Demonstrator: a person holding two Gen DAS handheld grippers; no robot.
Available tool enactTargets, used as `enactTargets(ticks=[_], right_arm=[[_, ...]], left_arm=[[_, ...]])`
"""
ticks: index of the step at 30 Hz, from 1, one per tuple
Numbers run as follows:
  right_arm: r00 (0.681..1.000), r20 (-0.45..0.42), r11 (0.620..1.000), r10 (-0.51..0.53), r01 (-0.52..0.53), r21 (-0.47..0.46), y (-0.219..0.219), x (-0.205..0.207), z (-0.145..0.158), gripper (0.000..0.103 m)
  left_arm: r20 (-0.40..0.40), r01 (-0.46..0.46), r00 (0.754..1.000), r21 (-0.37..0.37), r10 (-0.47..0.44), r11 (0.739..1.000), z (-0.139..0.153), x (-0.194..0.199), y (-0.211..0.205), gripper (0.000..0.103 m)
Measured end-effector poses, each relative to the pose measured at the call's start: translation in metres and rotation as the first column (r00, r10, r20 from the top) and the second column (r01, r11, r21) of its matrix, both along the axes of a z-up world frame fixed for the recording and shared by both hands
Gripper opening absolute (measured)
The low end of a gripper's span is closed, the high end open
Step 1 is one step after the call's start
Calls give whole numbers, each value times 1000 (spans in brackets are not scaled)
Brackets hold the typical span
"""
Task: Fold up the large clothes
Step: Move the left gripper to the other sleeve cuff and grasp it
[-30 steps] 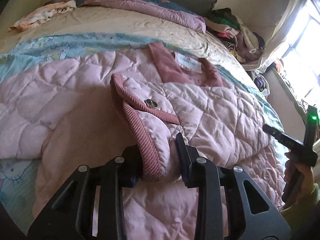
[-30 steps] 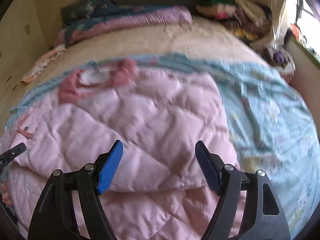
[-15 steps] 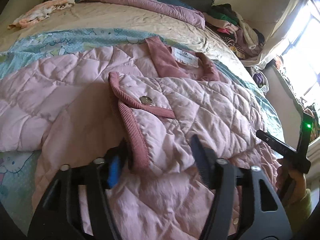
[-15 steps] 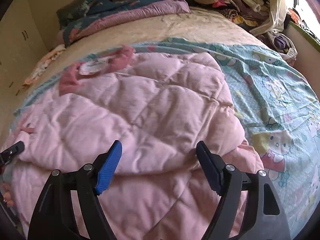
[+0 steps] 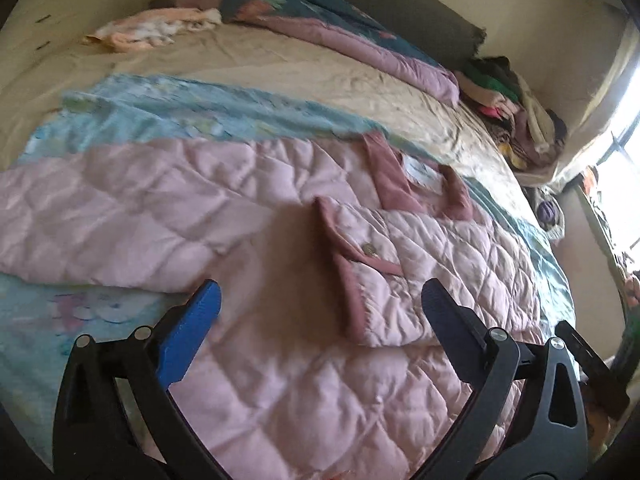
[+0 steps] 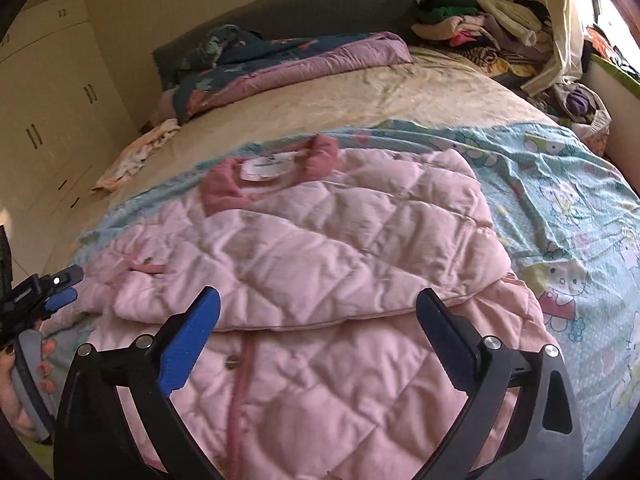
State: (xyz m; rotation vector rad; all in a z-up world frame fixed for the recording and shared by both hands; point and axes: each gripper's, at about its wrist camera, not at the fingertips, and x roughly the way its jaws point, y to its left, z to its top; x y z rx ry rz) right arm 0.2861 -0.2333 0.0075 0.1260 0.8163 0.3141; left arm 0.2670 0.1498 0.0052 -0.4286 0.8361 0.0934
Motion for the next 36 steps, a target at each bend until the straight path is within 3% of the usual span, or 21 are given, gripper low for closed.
enactTargets(ticks=[8, 15, 25, 36], right_arm=[[996, 59, 998, 64, -64, -2, 33, -21, 31, 98], [988, 110, 994, 110, -108, -23, 61, -35, 52, 98], [964, 175, 977, 202, -186, -101, 115, -49, 80, 99], [934, 193, 952, 300, -279, -127, 175, -52, 91, 99]], left_arm=[[24, -88, 996, 64, 86, 994, 19, -25, 20, 94], [55, -141, 989, 10, 140, 990, 27, -44, 45, 94], [62, -265, 963, 58, 262, 962, 38, -58, 75, 94], [35, -366, 930, 31, 365, 930, 34, -72, 121, 94]])
